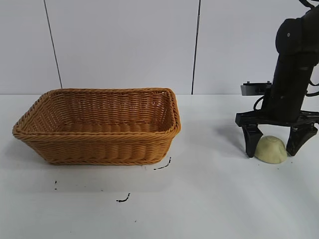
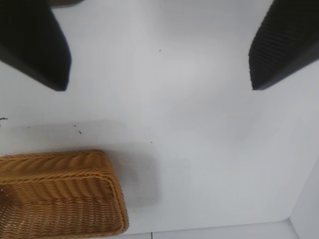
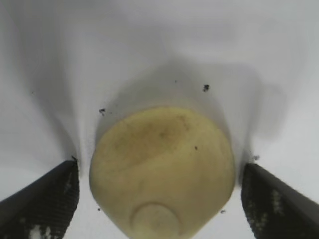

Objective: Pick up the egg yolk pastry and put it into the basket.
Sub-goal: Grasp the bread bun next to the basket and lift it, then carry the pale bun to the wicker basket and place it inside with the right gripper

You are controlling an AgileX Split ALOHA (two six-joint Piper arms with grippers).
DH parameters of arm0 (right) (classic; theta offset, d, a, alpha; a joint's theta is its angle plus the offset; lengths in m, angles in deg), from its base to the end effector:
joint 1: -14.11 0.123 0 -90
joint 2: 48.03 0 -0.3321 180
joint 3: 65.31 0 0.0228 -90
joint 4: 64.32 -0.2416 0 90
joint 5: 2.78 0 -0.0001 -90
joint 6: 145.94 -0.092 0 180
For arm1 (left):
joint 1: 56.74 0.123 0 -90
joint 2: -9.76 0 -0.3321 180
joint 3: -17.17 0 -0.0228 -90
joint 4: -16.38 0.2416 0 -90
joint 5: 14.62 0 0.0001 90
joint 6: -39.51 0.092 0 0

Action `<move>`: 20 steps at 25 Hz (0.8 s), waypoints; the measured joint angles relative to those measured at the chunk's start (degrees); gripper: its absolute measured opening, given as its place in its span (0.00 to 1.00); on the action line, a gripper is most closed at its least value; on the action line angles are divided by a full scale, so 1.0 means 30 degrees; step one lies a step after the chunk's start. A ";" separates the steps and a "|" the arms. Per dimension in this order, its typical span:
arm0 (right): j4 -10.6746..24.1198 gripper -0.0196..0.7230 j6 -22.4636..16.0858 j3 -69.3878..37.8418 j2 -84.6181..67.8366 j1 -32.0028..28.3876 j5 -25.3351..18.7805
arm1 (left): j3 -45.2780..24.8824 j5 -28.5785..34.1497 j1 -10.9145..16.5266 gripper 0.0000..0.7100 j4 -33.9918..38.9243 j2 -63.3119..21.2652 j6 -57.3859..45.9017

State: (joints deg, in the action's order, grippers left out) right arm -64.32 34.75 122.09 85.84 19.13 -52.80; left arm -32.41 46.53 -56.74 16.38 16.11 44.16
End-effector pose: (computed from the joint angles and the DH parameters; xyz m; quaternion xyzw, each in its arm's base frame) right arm 0.4418 0.0388 0.1453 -0.0498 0.9983 0.0012 0.0306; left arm -0.0608 0.0000 0.2720 0.0346 0.8523 0.0212 0.5215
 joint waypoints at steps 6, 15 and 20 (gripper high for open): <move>0.0000 0.48 -0.0060 0.0004 0.0000 0.0000 0.0007 | 0.0000 0.0000 0.0000 0.98 0.0000 0.0000 0.0000; 0.0137 0.34 -0.0060 0.0149 -0.0597 0.0000 -0.0205 | 0.0000 0.0000 0.0000 0.98 0.0000 0.0000 0.0000; 0.0137 0.34 -0.0060 0.1545 -0.1994 0.0000 -0.2224 | 0.0000 0.0000 0.0000 0.98 0.0000 0.0000 0.0000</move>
State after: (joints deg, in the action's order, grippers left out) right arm -63.90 34.57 126.72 79.86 19.13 -59.47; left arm -32.41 46.53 -56.74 16.38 16.11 44.16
